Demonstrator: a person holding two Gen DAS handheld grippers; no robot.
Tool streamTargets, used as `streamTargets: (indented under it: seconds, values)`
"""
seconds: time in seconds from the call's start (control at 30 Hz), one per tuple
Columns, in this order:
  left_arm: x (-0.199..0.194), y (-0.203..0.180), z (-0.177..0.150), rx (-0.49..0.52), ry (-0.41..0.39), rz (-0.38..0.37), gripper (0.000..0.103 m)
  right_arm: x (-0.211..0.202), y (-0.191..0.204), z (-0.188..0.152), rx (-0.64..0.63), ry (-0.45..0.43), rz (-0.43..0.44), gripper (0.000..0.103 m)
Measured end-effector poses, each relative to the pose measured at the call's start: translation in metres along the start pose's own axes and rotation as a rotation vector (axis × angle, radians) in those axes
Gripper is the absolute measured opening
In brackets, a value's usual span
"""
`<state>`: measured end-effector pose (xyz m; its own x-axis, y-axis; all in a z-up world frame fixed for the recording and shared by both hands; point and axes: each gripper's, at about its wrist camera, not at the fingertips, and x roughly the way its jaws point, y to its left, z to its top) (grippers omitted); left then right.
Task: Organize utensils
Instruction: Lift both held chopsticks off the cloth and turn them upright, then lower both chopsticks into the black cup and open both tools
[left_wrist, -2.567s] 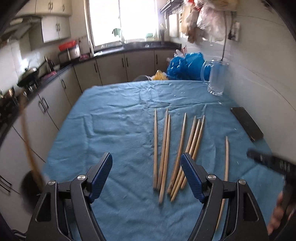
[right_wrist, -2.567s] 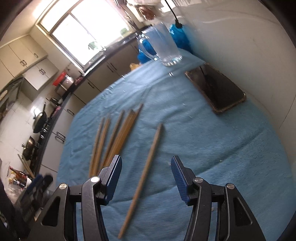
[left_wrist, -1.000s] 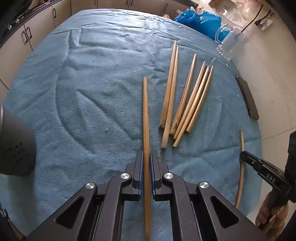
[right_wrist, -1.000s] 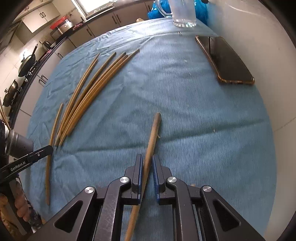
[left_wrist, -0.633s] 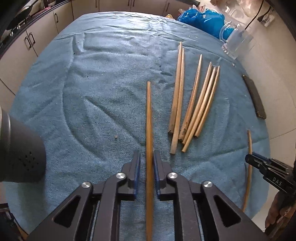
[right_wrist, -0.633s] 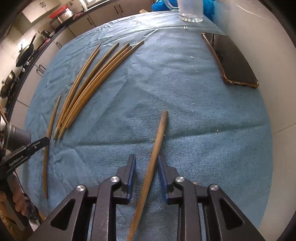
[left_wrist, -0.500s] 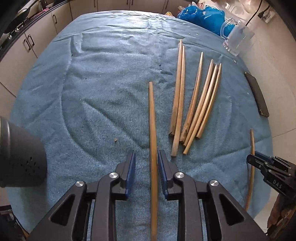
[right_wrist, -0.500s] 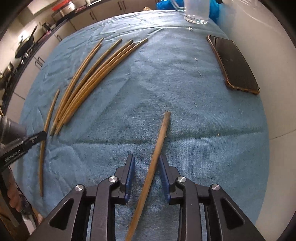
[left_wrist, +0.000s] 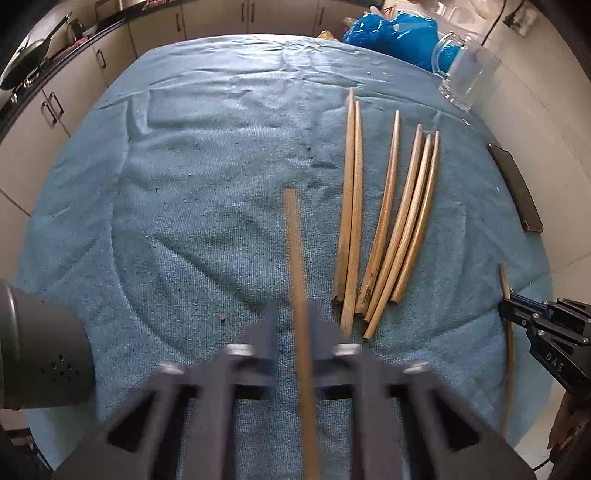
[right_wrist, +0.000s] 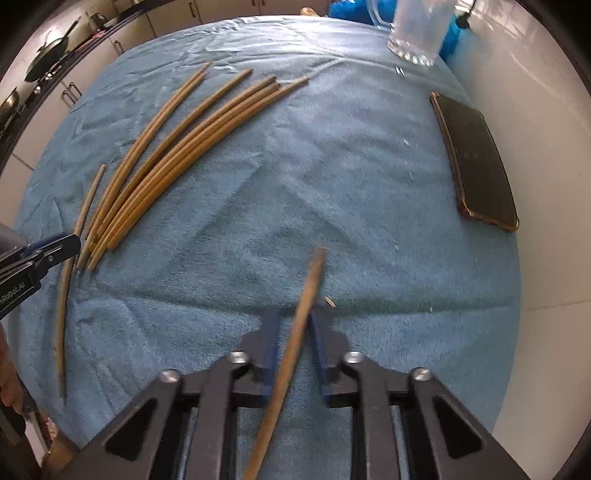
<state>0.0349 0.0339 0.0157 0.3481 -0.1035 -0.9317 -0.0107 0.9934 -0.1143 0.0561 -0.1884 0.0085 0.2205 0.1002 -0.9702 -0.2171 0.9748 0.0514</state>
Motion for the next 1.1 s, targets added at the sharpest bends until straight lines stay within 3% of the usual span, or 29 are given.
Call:
streamTargets:
  seconds: [0.1,0.2,0.57,0.77,1.1]
  values:
    - [-0.005,0.005,-0.006,-0.029,-0.014,-0.045,0.006,-0.001,0.005,-0.004,-0.001,-0.046,0.006,0.008]
    - [-0.020,0.004,-0.015,-0.028,-0.057,-0.077,0.007,-0.006,0.002,-0.013,0.045,-0.100,0.068,0.008]
    - [-0.117,0.001,-0.058,0.016,-0.329,-0.198,0.007,-0.083,0.023,-0.052,0.089,-0.412,0.203,0.008]
    - [-0.150,-0.002,-0.075,0.041,-0.441,-0.144,0.007,-0.121,0.045,-0.064,0.056,-0.541,0.221,0.008]
    - [-0.192,0.010,-0.091,0.057,-0.588,-0.067,0.007,-0.161,0.082,-0.062,0.025,-0.672,0.295,0.008]
